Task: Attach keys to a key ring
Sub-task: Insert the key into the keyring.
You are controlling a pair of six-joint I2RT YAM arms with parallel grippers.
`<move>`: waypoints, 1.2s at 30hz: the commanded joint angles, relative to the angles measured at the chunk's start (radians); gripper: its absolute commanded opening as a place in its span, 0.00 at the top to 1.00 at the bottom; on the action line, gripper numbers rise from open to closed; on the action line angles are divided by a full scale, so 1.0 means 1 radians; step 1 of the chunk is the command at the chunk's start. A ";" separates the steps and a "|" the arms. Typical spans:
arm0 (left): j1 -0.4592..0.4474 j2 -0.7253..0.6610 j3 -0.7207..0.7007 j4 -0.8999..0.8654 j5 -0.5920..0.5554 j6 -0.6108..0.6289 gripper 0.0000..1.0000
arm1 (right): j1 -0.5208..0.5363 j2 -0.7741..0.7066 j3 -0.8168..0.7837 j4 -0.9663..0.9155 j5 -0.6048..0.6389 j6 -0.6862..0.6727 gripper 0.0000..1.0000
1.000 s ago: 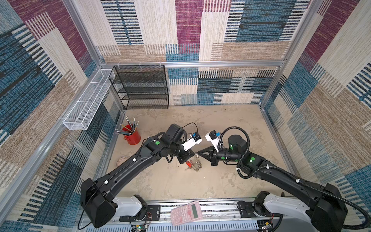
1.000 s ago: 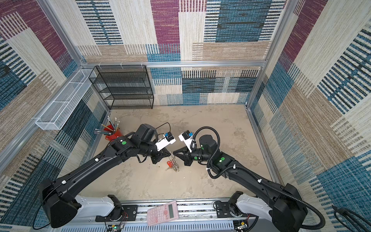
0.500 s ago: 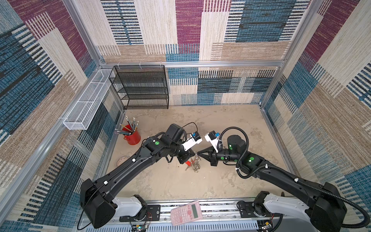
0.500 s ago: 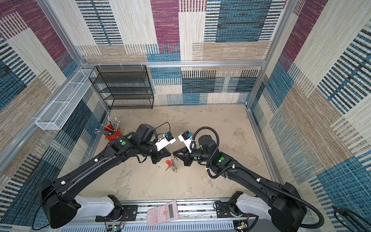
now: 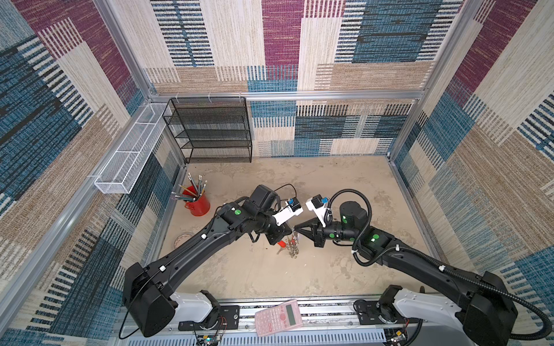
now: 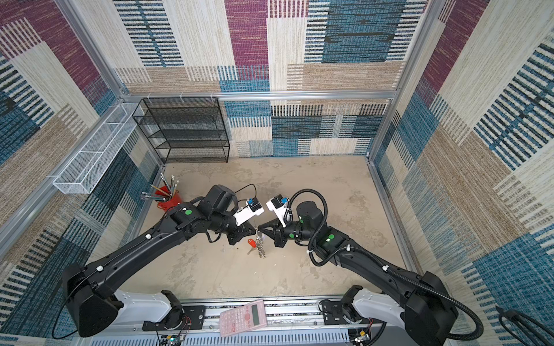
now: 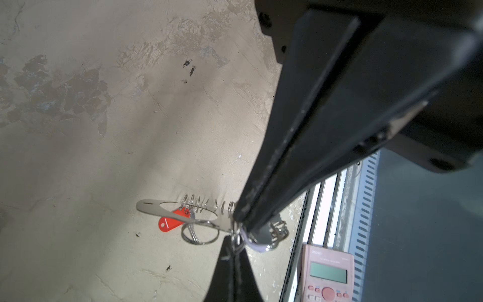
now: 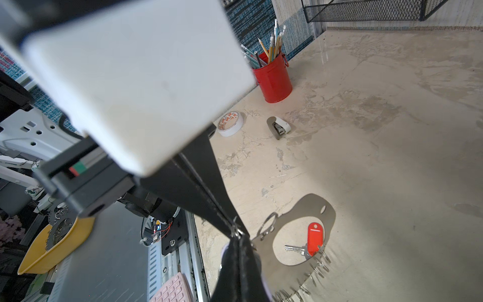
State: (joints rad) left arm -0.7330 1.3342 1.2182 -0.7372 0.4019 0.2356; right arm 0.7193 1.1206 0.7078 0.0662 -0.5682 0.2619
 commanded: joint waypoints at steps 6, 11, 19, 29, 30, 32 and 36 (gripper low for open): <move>-0.001 -0.015 -0.008 0.032 0.051 -0.010 1.00 | 0.003 -0.003 -0.004 0.012 0.068 0.008 1.00; -0.002 -0.019 -0.014 0.032 0.052 -0.010 1.00 | 0.003 -0.003 -0.005 -0.001 0.114 0.016 1.00; -0.002 -0.036 -0.029 0.043 0.054 -0.020 1.00 | 0.002 -0.001 -0.010 -0.004 0.144 0.025 1.00; -0.002 -0.060 -0.056 0.103 0.059 -0.052 1.00 | 0.003 0.014 -0.022 0.012 0.118 0.032 1.00; -0.002 -0.069 -0.066 0.128 0.060 -0.065 1.00 | 0.002 0.020 -0.024 0.016 0.109 0.034 1.00; -0.002 -0.092 -0.090 0.180 0.056 -0.087 1.00 | 0.003 0.028 -0.027 0.022 0.099 0.034 1.00; -0.002 -0.161 -0.158 0.309 0.026 -0.126 1.00 | 0.002 0.048 -0.034 0.041 0.053 0.039 1.00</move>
State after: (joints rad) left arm -0.7315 1.2098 1.0866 -0.5991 0.3607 0.1532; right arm 0.7231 1.1549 0.6807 0.0937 -0.5232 0.2886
